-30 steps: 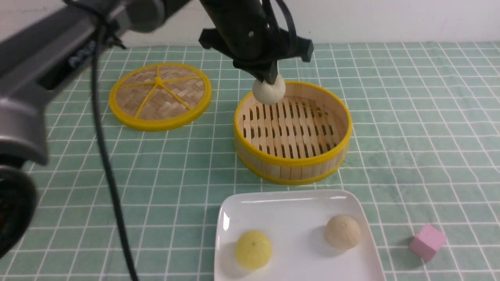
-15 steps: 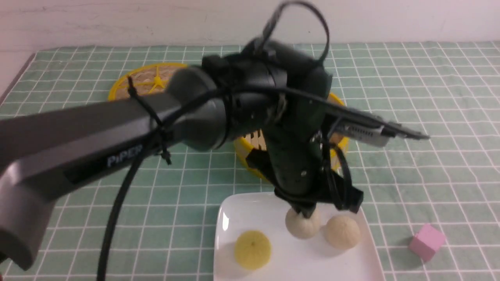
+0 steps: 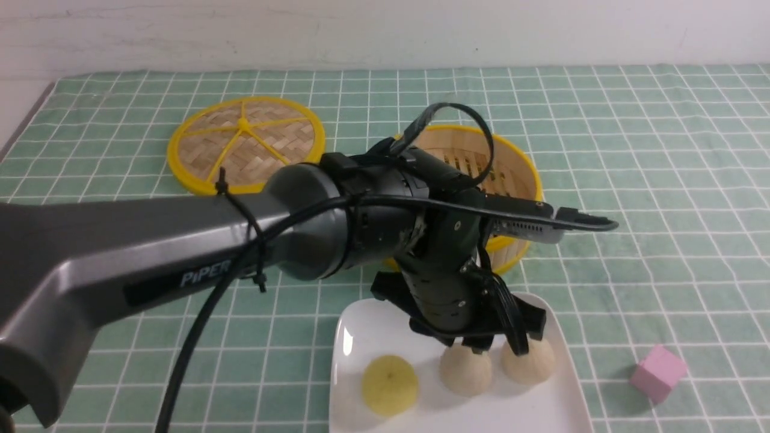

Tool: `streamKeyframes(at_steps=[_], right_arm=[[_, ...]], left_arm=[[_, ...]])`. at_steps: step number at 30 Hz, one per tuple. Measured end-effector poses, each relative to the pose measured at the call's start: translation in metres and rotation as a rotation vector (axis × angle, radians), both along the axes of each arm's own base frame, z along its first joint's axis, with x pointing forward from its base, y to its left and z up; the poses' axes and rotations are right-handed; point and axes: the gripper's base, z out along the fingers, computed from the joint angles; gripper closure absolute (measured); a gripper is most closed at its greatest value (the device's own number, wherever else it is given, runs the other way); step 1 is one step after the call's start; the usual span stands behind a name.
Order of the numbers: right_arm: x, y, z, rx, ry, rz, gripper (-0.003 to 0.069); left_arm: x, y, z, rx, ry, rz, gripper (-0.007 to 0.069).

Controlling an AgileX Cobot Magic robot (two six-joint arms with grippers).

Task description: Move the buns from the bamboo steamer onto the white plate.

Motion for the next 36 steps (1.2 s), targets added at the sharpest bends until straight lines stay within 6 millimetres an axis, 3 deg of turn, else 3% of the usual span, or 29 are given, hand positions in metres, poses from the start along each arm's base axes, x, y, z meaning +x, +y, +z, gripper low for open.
streamKeyframes(at_steps=[2,5,10,13,15,17,22,36], right_arm=[[-0.013,-0.009,0.001,0.051,-0.034,-0.018,0.0631],[-0.024,-0.015,0.001,0.098,-0.064,-0.033,0.0628],[-0.032,-0.021,-0.007,0.207,-0.187,-0.044,0.0626],[-0.022,-0.014,-0.024,0.262,-0.261,-0.039,0.0629],[-0.008,-0.004,-0.040,0.301,-0.305,-0.030,0.0652],[0.002,0.003,-0.055,0.325,-0.320,-0.025,0.0666],[0.015,0.011,-0.071,0.389,-0.408,-0.029,0.0670],[0.019,0.013,-0.075,0.420,-0.456,-0.031,0.0667]], left_arm=[[0.000,0.001,0.001,0.004,-0.008,0.001,0.0274],[0.001,0.002,0.006,0.007,-0.028,-0.004,0.0244],[-0.001,0.011,0.034,-0.006,-0.122,-0.028,0.0249],[-0.004,0.018,0.052,-0.017,-0.177,-0.038,0.0307],[-0.006,0.022,0.061,-0.020,-0.195,-0.040,0.0391],[-0.007,0.024,0.063,-0.012,-0.196,-0.041,0.0480],[-0.007,0.025,0.062,0.003,-0.190,-0.042,0.0615],[-0.007,0.025,0.062,0.010,-0.192,-0.044,0.0621]])
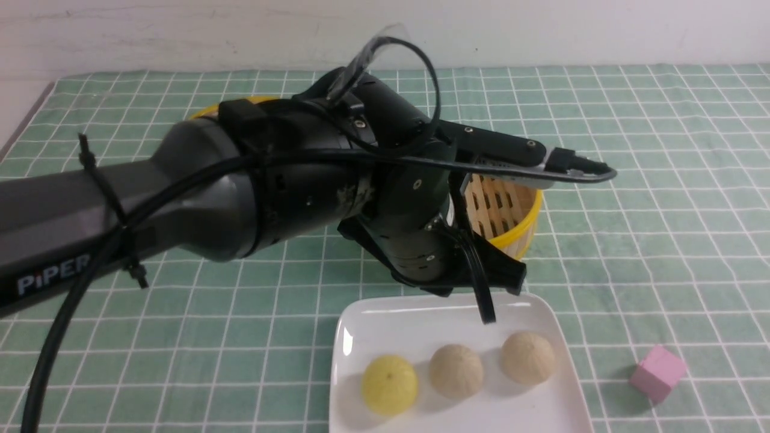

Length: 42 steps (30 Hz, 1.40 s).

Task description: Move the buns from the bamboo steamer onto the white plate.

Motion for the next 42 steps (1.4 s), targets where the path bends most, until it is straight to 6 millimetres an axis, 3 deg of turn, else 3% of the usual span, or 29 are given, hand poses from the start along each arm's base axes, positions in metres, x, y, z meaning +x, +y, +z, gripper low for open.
streamKeyframes(at_steps=[17,22,26,28,29,30,34,42], right_arm=[[-0.001,-0.001,0.000,0.004,-0.006,-0.001,0.0659],[0.000,-0.005,-0.001,0.009,-0.015,-0.099,0.0655],[0.001,-0.012,-0.016,0.013,-0.026,-0.235,0.0651],[0.003,-0.016,-0.041,0.000,0.001,-0.350,0.0647],[0.004,-0.016,-0.043,-0.002,0.006,-0.350,0.0647],[0.005,-0.018,-0.058,-0.012,0.031,-0.405,0.0646],[0.010,-0.023,-0.086,-0.047,0.111,-0.504,0.0642],[0.013,-0.026,-0.116,-0.097,0.211,-0.557,0.0630]], left_arm=[[0.000,0.000,0.000,0.001,0.000,0.000,0.0614],[0.000,0.000,0.000,0.002,0.001,0.000,0.0614],[0.000,0.000,0.000,0.004,-0.001,0.000,0.0614],[-0.001,0.002,0.005,-0.002,-0.014,-0.002,0.0614],[-0.001,0.002,0.005,-0.002,-0.014,-0.002,0.0614],[-0.003,0.005,0.011,-0.009,-0.030,-0.004,0.0614],[-0.008,0.015,0.033,-0.030,-0.086,-0.008,0.0614],[-0.030,0.051,0.085,-0.038,-0.200,0.002,0.0614]])
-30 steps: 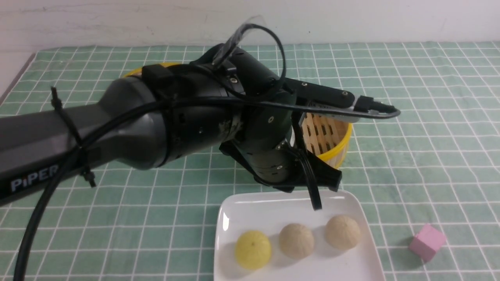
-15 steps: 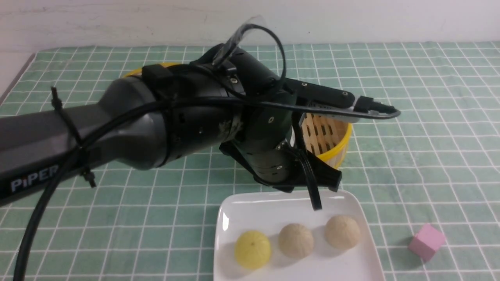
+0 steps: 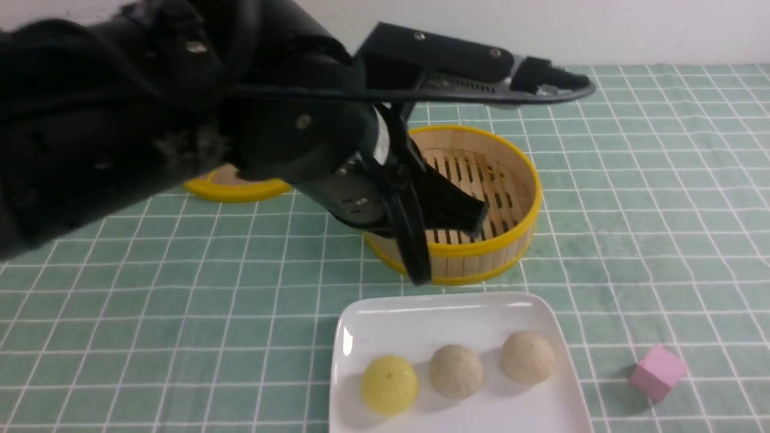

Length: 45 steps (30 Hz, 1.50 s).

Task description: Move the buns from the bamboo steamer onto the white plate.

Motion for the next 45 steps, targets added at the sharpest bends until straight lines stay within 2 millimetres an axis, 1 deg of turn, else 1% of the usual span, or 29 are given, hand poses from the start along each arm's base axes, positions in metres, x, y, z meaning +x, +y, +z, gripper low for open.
streamKeyframes(at_steps=[3,4,5,6,8,9,10,12,13,14,16,17,18,20,21,22,23,24,25,28,31,32,33,34,35,38,39,42,45], right_arm=[[0.000,0.000,-0.002,-0.006,0.011,0.000,0.0625],[0.000,0.000,-0.002,-0.008,0.017,0.000,0.0625],[0.000,0.000,-0.002,-0.008,0.017,0.000,0.0624],[-0.001,0.000,-0.002,-0.008,0.023,0.000,0.0623],[-0.001,0.000,-0.003,-0.008,0.028,0.000,0.0620],[-0.001,0.000,-0.003,-0.008,0.028,0.000,0.0620],[-0.001,-0.001,-0.003,-0.008,0.029,-0.012,0.0617],[-0.001,-0.002,-0.003,-0.008,0.030,-0.030,0.0613],[-0.001,-0.002,-0.003,-0.008,0.030,-0.034,0.0613],[-0.001,-0.003,-0.003,-0.007,0.031,-0.048,0.0610],[-0.001,-0.003,-0.003,-0.008,0.031,-0.055,0.0607],[-0.001,-0.003,-0.003,-0.008,0.031,-0.058,0.0604],[-0.001,-0.003,-0.003,-0.008,0.031,-0.058,0.0604],[-0.001,-0.003,-0.003,-0.008,0.031,-0.058,0.0602],[-0.001,-0.003,-0.003,-0.008,0.031,-0.058,0.0599],[-0.001,-0.003,-0.003,-0.008,0.031,-0.058,0.0597],[-0.001,-0.003,-0.003,-0.008,0.031,-0.058,0.0597],[-0.001,-0.003,-0.003,-0.008,0.031,-0.058,0.0595],[-0.001,-0.003,-0.003,-0.008,0.031,-0.058,0.0592],[-0.001,-0.003,-0.003,-0.008,0.031,-0.058,0.0589],[-0.001,-0.003,-0.003,-0.008,0.031,-0.058,0.0587],[-0.001,-0.003,-0.003,-0.008,0.031,-0.058,0.0587],[-0.001,-0.003,-0.003,-0.008,0.031,-0.058,0.0587],[-0.001,-0.003,-0.003,-0.008,0.031,-0.058,0.0587],[-0.001,-0.003,-0.003,-0.008,0.031,-0.058,0.0587],[-0.001,-0.003,-0.003,-0.008,0.031,-0.058,0.0586],[-0.001,-0.003,-0.003,-0.008,0.031,-0.058,0.0583],[-0.001,-0.003,-0.003,-0.008,0.031,-0.058,0.0580],[-0.001,-0.003,-0.003,-0.009,0.031,-0.059,0.0576]], left_arm=[[-0.018,0.028,0.031,-0.010,-0.069,0.020,0.0614],[-0.023,0.036,0.038,-0.011,-0.083,0.027,0.0614],[-0.024,0.038,0.040,-0.012,-0.087,0.029,0.0614],[-0.034,0.052,0.052,-0.014,-0.112,0.043,0.0614],[-0.047,0.073,0.066,-0.015,-0.142,0.067,0.0614],[-0.050,0.077,0.069,-0.020,-0.152,0.070,0.0614],[-0.063,0.096,0.081,-0.028,-0.180,0.091,0.0614],[-0.076,0.114,0.089,-0.039,-0.208,0.110,0.0614],[-0.079,0.118,0.090,-0.044,-0.214,0.112,0.0614],[-0.092,0.134,0.091,-0.065,-0.228,0.126,0.0614],[-0.104,0.149,0.091,-0.095,-0.239,0.140,0.0614],[-0.114,0.162,0.083,-0.110,-0.238,0.151,0.0614],[-0.114,0.162,0.083,-0.111,-0.237,0.152,0.0614],[-0.129,0.178,0.069,-0.143,-0.247,0.160,0.0614],[-0.139,0.189,0.052,-0.206,-0.264,0.166,0.0614],[-0.143,0.192,0.041,-0.254,-0.280,0.161,0.0614],[-0.144,0.192,0.039,-0.261,-0.285,0.155,0.0614],[-0.145,0.192,0.033,-0.307,-0.304,0.147,0.0614],[-0.149,0.192,0.018,-0.389,-0.339,0.124,0.0613],[-0.150,0.184,-0.012,-0.539,-0.382,0.080,0.0611],[-0.151,0.174,-0.031,-0.677,-0.431,0.008,0.0609],[-0.150,0.173,-0.035,-0.678,-0.429,0.004,0.0609],[-0.151,0.168,-0.044,-0.709,-0.443,-0.037,0.0608],[-0.151,0.167,-0.044,-0.719,-0.446,-0.045,0.0607],[-0.151,0.164,-0.054,-0.719,-0.444,-0.066,0.0606],[-0.151,0.162,-0.068,-0.699,-0.428,-0.078,0.0604],[-0.150,0.162,-0.077,-0.677,-0.408,-0.074,0.0602],[-0.149,0.163,-0.087,-0.650,-0.378,-0.056,0.0602],[-0.149,0.163,-0.090,-0.646,-0.362,-0.043,0.0601]])
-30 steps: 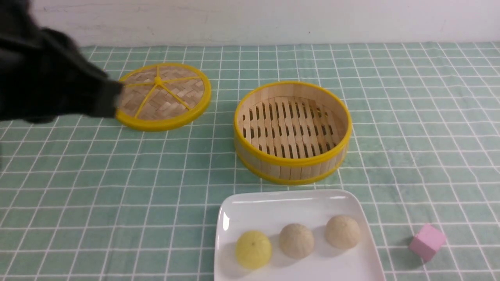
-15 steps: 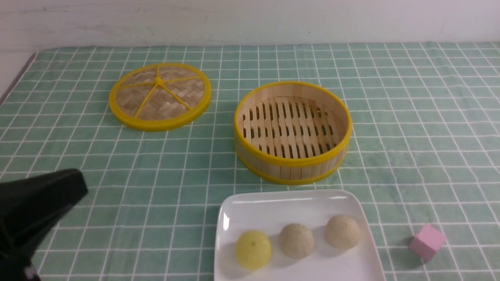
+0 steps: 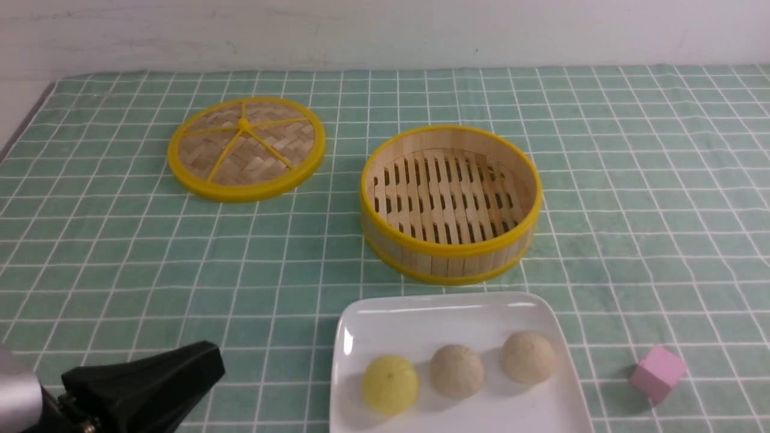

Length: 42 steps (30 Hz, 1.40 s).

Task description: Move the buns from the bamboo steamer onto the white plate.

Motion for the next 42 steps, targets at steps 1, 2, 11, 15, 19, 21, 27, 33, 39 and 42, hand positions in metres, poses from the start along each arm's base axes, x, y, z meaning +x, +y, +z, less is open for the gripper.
streamKeyframes(at_steps=[1,2,11,15,19,21,27,33,39,42], right_arm=[[0.000,0.000,0.000,0.000,0.000,0.000,0.0575],[0.000,0.000,0.000,0.000,0.000,0.000,0.0575],[0.000,0.000,0.000,0.000,0.000,0.000,0.0566],[0.000,0.000,0.000,0.000,0.000,0.000,0.0560],[0.000,0.000,0.000,0.000,0.000,0.000,0.0554],[0.000,0.000,0.000,0.000,0.000,0.000,0.0552],[0.000,0.000,0.000,0.000,0.000,0.000,0.0543],[0.000,0.000,0.000,-0.001,0.000,0.000,0.0535],[0.000,0.000,0.000,-0.001,0.000,0.000,0.0529],[0.000,0.000,0.000,-0.001,0.001,0.000,0.0524]], left_arm=[[0.000,0.000,0.000,0.001,-0.001,0.000,0.0599],[0.000,0.000,0.000,0.001,-0.001,0.000,0.0598],[0.004,0.019,-0.010,0.107,0.055,0.170,0.0589],[0.001,0.034,-0.014,0.157,-0.039,0.294,0.0584],[0.000,0.046,-0.031,0.211,-0.110,0.424,0.0580],[-0.001,0.052,-0.050,0.235,-0.102,0.512,0.0578],[-0.010,0.064,-0.086,0.262,-0.087,0.667,0.0572],[-0.013,0.068,-0.096,0.271,-0.025,0.702,0.0570],[-0.014,0.069,-0.099,0.292,0.011,0.706,0.0566],[-0.014,0.069,-0.100,0.293,0.012,0.706,0.0560]])
